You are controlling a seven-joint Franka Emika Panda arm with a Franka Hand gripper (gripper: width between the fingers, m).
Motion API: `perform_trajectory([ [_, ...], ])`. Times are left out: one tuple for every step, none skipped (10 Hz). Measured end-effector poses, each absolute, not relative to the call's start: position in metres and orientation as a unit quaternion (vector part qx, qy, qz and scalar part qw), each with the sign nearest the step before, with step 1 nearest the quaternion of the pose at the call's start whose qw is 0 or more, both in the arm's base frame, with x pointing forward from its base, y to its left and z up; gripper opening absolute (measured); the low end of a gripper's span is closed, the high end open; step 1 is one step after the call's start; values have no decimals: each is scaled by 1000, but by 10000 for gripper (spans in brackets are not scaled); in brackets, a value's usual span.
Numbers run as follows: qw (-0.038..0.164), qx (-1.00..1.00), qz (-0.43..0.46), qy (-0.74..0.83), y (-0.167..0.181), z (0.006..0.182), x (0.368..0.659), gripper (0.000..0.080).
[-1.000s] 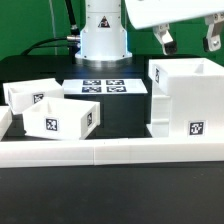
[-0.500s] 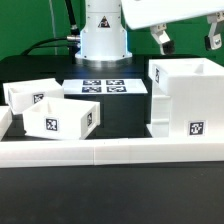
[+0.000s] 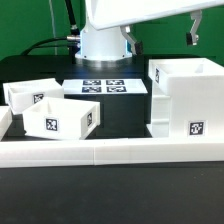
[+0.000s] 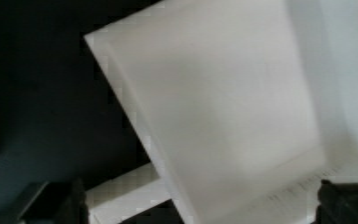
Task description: Assemble drawer
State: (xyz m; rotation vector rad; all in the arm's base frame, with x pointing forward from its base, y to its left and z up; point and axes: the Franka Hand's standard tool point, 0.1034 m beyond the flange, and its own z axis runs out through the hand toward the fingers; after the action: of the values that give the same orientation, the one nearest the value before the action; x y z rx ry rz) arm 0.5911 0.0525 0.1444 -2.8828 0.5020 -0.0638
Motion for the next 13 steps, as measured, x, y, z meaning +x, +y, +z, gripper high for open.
perform_trajectory([
  [107, -979, -22, 171, 52, 144, 591, 649],
  [107, -981, -23, 163, 47, 144, 590, 649],
  [102, -982, -23, 157, 19, 140, 582, 649],
  [97, -981, -22, 165, -2, 136, 576, 649],
  [92, -980, -19, 174, -18, 133, 572, 649],
  [86, -980, -17, 180, -29, 129, 570, 649],
  [82, -980, -23, 179, -44, 122, 568, 649],
  [73, -980, -26, 185, -62, 108, 565, 649],
  [67, -979, -25, 190, -70, 95, 564, 649],
  [66, -979, -20, 190, -70, 87, 563, 649],
  [63, -980, -22, 185, -72, 79, 563, 649],
  [61, -981, -20, 182, -72, 73, 562, 649],
  [61, -981, -21, 181, -71, 75, 562, 649],
])
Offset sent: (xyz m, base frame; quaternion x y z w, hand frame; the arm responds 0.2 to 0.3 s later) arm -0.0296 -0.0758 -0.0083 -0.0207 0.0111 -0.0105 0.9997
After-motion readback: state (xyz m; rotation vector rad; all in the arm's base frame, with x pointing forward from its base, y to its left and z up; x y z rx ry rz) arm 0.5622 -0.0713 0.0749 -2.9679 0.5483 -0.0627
